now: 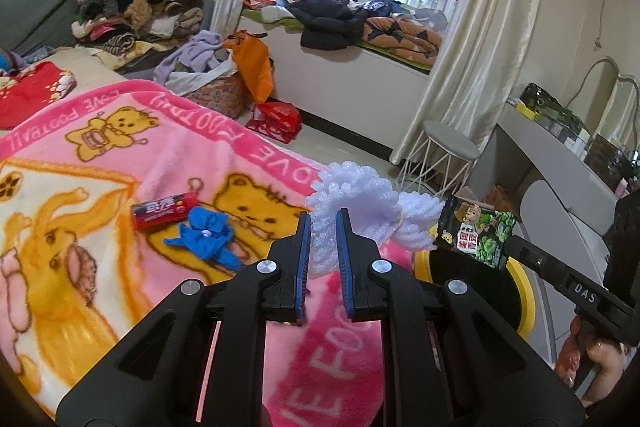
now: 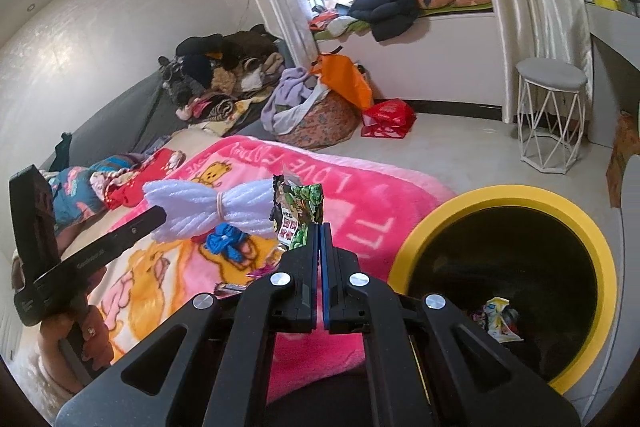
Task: Collect trash
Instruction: 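Carry the white bow and green packet over the yellow-rimmed bin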
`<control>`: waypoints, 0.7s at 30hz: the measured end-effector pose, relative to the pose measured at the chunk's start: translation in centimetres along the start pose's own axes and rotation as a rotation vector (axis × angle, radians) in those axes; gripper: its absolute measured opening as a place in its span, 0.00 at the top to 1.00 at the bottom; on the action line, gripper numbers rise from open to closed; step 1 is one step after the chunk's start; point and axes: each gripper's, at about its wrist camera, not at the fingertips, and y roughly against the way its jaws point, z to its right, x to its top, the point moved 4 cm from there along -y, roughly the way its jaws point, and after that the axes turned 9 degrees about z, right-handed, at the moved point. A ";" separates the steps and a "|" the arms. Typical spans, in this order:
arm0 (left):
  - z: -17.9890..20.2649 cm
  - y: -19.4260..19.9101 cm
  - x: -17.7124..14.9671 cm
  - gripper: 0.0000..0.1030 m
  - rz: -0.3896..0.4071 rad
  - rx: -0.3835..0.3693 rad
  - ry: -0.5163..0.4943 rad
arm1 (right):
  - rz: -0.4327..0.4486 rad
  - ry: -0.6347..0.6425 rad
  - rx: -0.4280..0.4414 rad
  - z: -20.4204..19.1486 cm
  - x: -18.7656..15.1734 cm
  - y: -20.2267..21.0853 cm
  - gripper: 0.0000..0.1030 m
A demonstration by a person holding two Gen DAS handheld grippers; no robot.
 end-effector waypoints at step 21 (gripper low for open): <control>5.1 -1.8 -2.0 0.91 -0.049 -0.077 -0.089 | 0.053 -0.065 -0.127 5.8 0.9 1.7 0.98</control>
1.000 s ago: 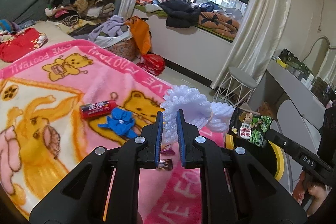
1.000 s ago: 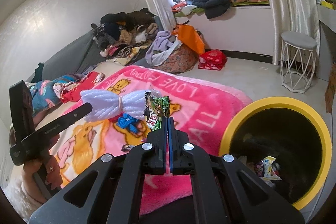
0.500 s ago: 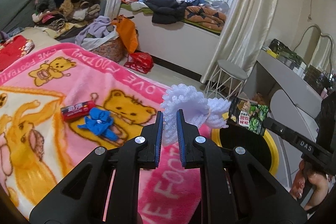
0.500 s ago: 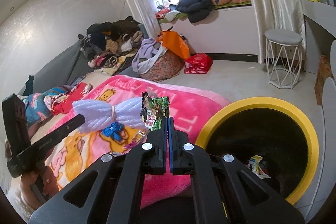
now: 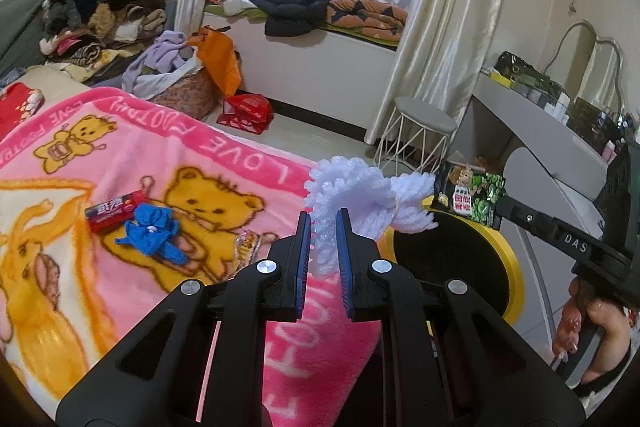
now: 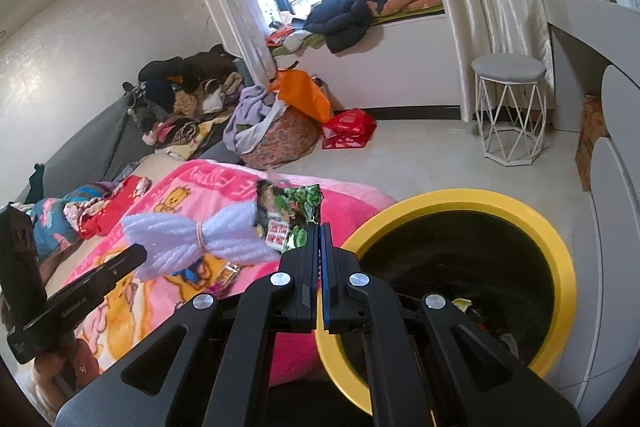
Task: Collect trash
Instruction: 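Carry the white bow and green packet over the yellow-rimmed bin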
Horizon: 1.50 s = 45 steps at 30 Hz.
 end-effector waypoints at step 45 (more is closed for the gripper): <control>8.7 -5.7 -5.2 0.91 -0.151 -0.140 -0.197 | 0.013 -0.144 -0.265 11.0 -1.1 0.4 0.98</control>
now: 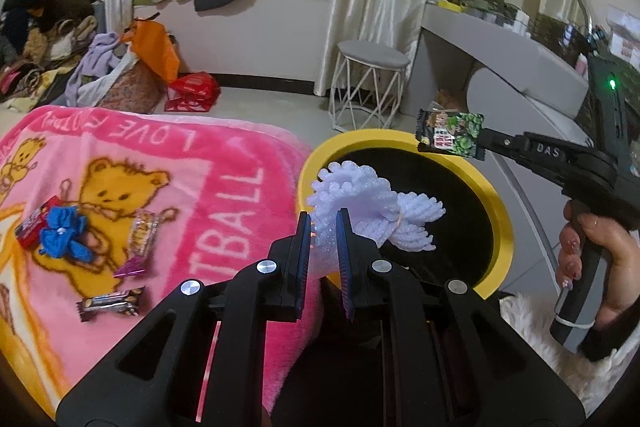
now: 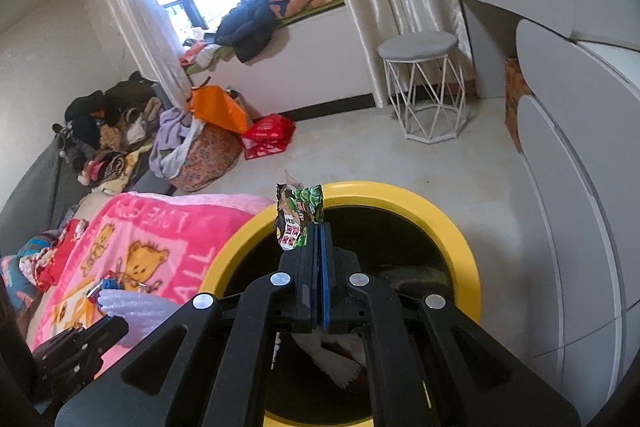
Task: Collect trash
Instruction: 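Carry the white bow and green packet over the yellow-rimmed bin, then open both tools to drop the white bow and green packet into the bin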
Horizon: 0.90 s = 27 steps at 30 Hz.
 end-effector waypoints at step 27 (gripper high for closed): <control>4.8 -4.2 -2.1 0.70 -0.098 -0.119 -0.077 | -0.108 -0.025 -0.088 3.0 -2.2 -2.7 0.91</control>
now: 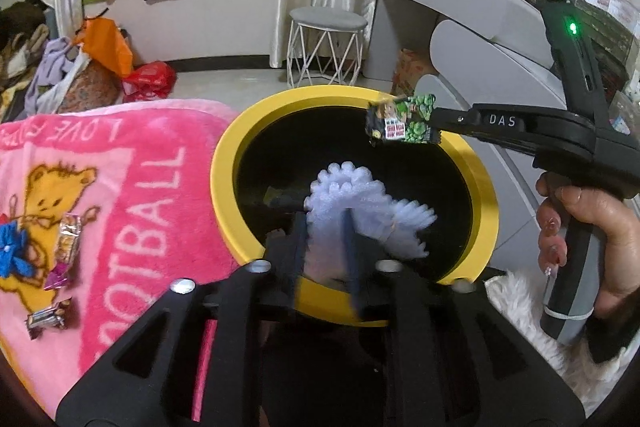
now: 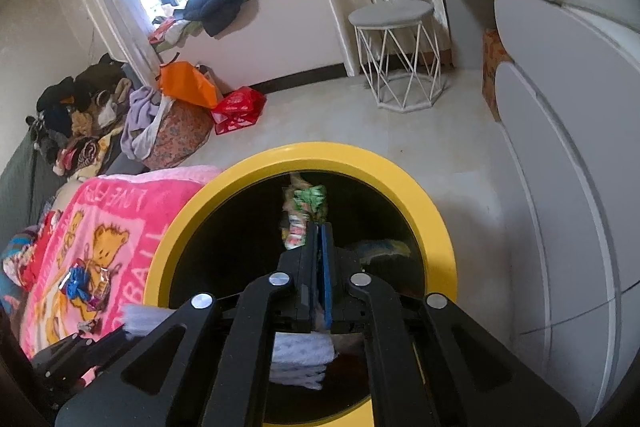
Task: Collect trash
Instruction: 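Open both tools to drop the white bow and green packet into the bin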
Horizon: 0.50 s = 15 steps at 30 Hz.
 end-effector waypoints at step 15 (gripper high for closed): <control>-4.1 3.0 0.7 0.10 0.062 0.091 0.158 | 0.018 0.021 0.018 -1.9 0.1 0.6 0.46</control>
